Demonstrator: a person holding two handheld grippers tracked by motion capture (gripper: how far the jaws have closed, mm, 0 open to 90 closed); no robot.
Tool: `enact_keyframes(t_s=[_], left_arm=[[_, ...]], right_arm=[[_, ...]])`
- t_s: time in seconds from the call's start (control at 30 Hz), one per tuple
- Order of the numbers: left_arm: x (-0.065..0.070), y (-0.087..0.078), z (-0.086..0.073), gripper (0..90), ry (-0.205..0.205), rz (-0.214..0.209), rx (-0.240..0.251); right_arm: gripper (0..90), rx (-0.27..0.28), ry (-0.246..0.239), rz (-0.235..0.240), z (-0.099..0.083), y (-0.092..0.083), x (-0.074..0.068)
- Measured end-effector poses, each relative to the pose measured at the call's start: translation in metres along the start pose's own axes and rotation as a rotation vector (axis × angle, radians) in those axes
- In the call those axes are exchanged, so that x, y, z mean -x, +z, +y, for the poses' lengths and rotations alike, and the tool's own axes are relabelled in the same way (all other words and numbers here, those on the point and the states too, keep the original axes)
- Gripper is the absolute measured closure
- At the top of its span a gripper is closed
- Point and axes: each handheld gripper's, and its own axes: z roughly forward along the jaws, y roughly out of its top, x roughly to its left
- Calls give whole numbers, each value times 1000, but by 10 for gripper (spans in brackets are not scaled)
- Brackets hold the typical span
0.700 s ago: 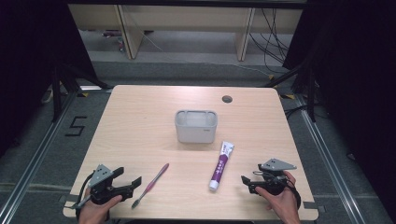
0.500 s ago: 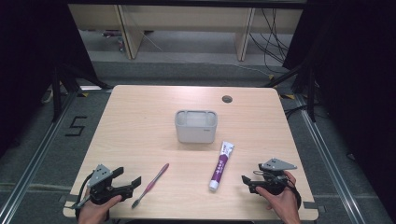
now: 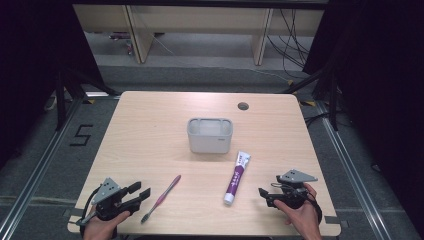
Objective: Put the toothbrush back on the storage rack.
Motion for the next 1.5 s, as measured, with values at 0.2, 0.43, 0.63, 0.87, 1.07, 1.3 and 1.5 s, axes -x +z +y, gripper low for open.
enact_keyframes(t_s=[0.2, 0.43, 0.63, 0.87, 1.07, 1.3, 1.5], left_arm=[[13, -1, -1, 847, 54, -62, -17], [22, 4, -6, 894, 84, -105, -100], [24, 8, -11, 895, 93, -127, -155], [28, 9, -17, 895, 128, -124, -216], [25, 11, -20, 895, 157, -117, -268], [22, 14, -22, 895, 183, -84, -303], [19, 15, -22, 895, 209, -51, -326]], right_arm=[[177, -4, -6, 5, 0, 1, -1], [186, -10, -6, 15, 0, 2, -1], [188, -17, -7, 28, 0, 3, -2], [189, -31, 3, 42, 0, 3, -2], [190, -37, 33, 23, -1, 3, -7], [194, -27, -15, 20, 0, 4, -3], [198, -33, -12, 27, 0, 4, -4]])
